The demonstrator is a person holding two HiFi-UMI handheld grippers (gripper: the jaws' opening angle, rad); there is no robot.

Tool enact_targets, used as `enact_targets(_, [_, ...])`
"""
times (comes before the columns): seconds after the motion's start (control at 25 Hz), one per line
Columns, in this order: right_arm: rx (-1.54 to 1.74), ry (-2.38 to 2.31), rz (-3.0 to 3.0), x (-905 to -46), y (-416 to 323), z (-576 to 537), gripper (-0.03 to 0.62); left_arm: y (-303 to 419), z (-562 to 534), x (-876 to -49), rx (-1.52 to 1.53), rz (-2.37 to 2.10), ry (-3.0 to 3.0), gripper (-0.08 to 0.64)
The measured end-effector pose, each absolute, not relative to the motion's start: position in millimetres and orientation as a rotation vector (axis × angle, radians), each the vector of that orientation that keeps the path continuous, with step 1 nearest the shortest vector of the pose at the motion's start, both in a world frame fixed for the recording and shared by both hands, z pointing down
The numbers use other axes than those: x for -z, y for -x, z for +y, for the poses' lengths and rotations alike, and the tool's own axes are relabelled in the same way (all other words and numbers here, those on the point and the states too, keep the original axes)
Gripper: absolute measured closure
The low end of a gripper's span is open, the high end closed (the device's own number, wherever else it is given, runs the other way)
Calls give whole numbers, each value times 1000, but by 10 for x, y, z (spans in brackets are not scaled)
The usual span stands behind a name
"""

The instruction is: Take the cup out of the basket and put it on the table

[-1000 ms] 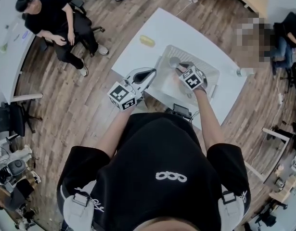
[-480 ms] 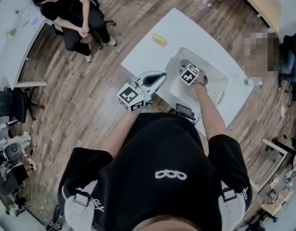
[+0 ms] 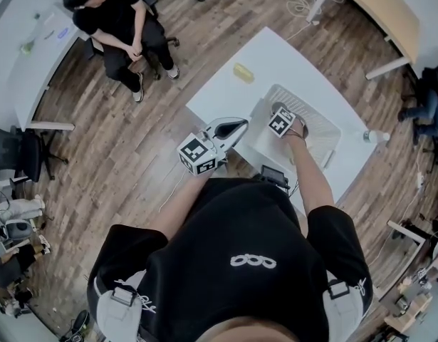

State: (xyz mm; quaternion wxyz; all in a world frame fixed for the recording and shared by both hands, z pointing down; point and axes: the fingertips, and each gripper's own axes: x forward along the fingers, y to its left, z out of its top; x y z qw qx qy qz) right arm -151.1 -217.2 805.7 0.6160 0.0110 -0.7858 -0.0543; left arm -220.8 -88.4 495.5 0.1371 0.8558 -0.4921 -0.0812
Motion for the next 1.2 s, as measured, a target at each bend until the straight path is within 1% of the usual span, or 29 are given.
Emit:
enact_targets(0.32, [105,-47,-1830,-7918,1506,-2200,560,2209,-903,-4941,239,-1400,-2491,552])
enact_targets(0.64, [108,-123,-1924,-7514,1497,-2222,560,2161,-942,-4917,243,-1370,-2506,552])
enact_targets(0.84, [154,-202,-2026,-7060,1486,-2109,560,2168,-968,-4889,252,-1364,-2513,552])
enact_targets(1.2, [274,-449,-2307,-5904,1345,-1872,560,2062,-1167,-4822,233,-1284,-2575,552])
